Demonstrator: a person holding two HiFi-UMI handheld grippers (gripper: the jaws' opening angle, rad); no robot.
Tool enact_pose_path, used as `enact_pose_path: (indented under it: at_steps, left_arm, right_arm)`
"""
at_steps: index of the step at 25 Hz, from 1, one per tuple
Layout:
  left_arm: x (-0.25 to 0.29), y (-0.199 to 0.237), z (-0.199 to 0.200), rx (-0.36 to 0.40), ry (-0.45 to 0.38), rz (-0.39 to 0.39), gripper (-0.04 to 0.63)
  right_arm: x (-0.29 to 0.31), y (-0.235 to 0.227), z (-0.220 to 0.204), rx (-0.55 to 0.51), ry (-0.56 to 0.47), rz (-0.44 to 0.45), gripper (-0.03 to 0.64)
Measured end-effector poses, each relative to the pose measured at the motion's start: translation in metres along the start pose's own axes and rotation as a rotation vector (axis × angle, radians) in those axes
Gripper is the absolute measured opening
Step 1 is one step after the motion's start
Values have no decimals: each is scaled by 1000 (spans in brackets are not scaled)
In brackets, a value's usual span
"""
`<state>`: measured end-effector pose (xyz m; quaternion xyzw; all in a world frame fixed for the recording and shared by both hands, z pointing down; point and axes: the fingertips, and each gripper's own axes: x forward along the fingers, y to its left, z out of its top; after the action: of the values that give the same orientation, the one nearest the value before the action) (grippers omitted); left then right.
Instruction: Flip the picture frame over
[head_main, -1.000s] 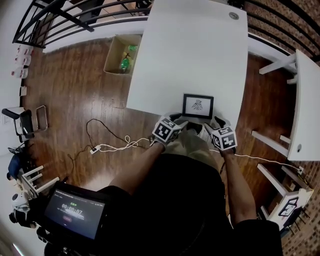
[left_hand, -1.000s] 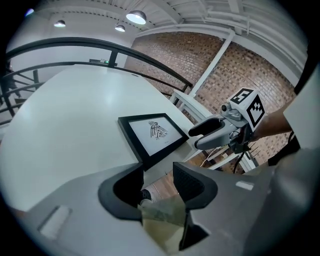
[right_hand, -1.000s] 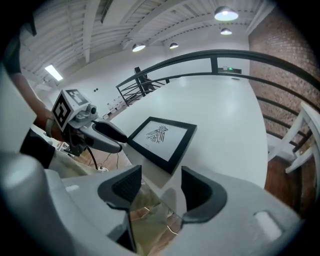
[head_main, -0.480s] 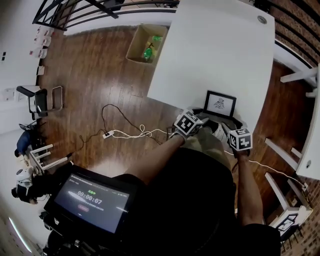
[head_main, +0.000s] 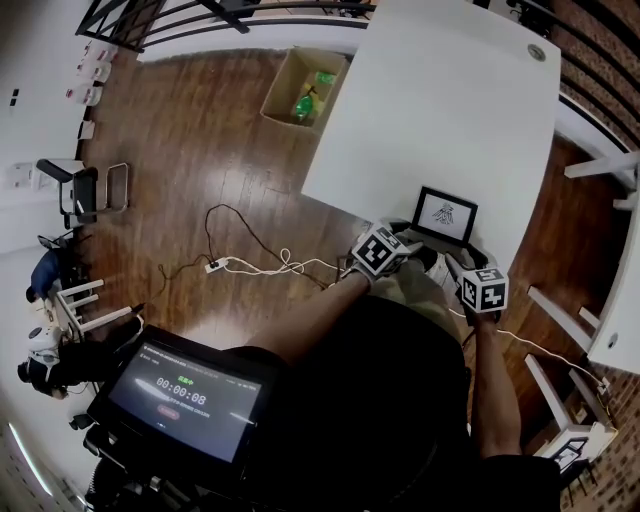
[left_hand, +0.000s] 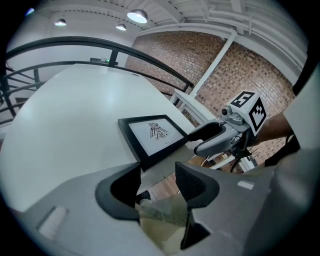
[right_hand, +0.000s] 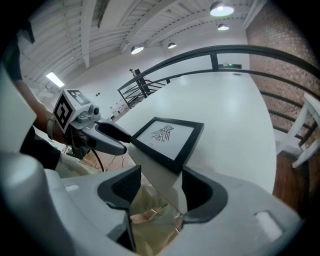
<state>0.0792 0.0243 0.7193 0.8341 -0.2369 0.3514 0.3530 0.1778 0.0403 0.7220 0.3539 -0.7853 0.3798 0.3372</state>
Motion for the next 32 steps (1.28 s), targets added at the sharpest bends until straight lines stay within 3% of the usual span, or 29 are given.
enact_pose_path:
  at_steps: [15, 32]
  left_arm:
    - [-27, -9, 26, 22, -69, -43, 232]
    - [-47, -20, 63, 25, -148, -63, 239]
  right_arm:
    - [-37, 14, 36, 45, -124, -27, 241]
    - [-64, 11, 65, 27, -176, -42, 246]
